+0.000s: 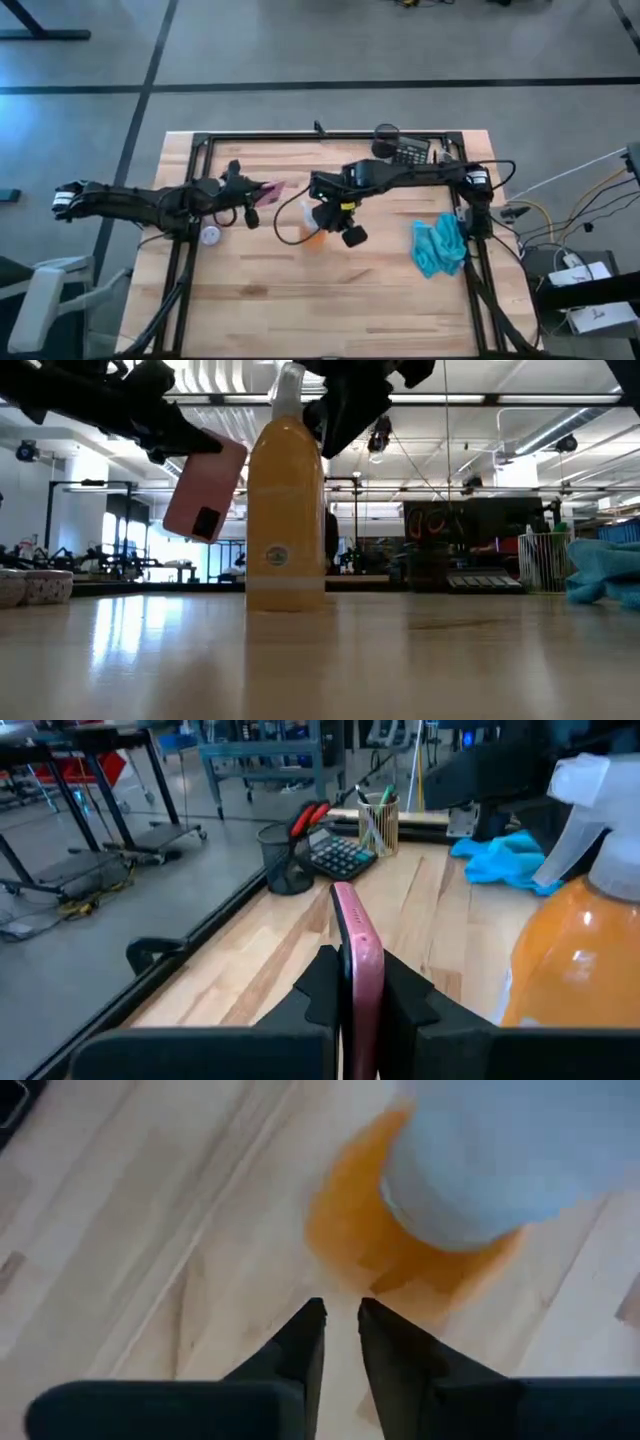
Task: Apply microfiber cloth
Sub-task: Spray the cellphone with the spray bottle
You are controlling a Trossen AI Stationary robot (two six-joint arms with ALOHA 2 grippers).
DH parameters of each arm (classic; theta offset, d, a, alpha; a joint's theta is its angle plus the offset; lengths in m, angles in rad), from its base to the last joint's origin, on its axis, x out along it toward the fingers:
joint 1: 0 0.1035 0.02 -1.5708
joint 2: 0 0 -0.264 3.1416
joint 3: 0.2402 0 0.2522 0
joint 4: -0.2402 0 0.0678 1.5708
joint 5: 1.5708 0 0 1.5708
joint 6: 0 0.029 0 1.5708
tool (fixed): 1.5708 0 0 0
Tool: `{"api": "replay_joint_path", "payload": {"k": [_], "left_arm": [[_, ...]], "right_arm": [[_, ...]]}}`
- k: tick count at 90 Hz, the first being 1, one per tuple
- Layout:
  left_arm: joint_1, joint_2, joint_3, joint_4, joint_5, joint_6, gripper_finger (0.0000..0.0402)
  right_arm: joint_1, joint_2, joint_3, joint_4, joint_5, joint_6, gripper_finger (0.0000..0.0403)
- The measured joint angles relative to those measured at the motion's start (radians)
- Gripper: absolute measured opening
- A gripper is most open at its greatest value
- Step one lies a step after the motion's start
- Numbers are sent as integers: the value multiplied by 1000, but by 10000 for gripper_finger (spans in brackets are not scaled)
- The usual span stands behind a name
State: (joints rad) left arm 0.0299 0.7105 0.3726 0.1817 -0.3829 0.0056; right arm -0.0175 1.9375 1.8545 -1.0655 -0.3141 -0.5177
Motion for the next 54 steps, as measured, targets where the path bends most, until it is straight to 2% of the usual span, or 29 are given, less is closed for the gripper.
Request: {"api": "replay_joint_path", "payload": {"k": [7,15,23,39,54], "left_arm": [[0,-3,-17,49,18,31,9],[1,6,-36,126,65,38,9],[1,5,-56,178,96,38,9],[6,24,-81,319,105,63,9],[20,38,-81,357,105,68,9]], "right_arm": [[6,-14,13,-54,25,11,50],[5,-56,12,-190,143,59,48],[-12,-132,-43,-209,185,108,39],[-29,-310,-272,15,135,114,19],[-71,-463,-529,307,101,87,22]]}}
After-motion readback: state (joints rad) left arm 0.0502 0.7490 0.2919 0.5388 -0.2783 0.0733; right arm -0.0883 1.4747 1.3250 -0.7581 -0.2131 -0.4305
